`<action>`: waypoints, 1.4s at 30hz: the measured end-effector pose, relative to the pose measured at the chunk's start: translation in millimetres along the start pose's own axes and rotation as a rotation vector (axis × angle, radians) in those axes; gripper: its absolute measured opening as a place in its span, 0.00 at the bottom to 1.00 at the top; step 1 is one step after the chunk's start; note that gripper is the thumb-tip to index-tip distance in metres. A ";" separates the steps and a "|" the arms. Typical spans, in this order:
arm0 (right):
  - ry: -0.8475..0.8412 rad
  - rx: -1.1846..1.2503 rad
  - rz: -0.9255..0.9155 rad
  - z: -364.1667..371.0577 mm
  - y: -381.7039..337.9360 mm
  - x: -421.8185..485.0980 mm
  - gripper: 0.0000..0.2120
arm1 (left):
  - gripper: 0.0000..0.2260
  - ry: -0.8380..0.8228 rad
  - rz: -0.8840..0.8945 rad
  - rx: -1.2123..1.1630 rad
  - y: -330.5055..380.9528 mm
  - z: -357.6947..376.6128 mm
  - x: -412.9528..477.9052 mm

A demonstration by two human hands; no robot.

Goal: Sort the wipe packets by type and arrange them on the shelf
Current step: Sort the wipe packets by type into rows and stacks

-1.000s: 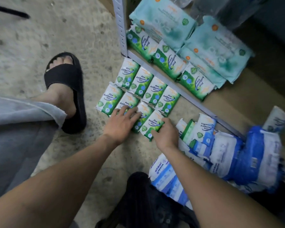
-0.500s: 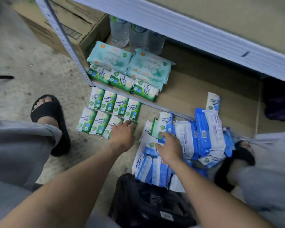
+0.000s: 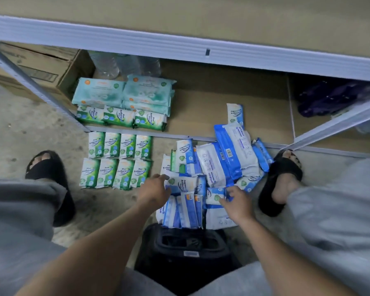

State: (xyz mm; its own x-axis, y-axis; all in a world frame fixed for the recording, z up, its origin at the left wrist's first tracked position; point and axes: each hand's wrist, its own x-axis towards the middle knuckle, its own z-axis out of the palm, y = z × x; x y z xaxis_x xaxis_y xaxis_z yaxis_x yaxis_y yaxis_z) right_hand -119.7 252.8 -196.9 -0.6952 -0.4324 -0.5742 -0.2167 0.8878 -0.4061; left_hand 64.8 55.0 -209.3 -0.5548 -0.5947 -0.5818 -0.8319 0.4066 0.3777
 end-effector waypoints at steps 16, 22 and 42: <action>0.039 0.054 -0.084 25.4 4.2 48.6 0.07 | 0.16 0.106 -0.253 -0.142 19.5 22.7 88.1; -0.026 0.043 0.041 40.2 24.1 55.9 0.18 | 0.19 0.085 -0.341 -0.126 19.7 37.9 118.7; -0.044 0.130 0.059 45.9 28.1 59.5 0.13 | 0.12 0.046 -0.561 -0.493 29.0 40.5 123.6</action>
State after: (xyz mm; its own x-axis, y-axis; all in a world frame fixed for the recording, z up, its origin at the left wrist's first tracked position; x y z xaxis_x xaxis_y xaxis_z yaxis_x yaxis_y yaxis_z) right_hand -135.7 244.8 -275.1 -0.6730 -0.3893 -0.6289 -0.0842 0.8850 -0.4578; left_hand -27.4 21.4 -299.5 -0.0362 -0.6538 -0.7558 -0.8929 -0.3185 0.3183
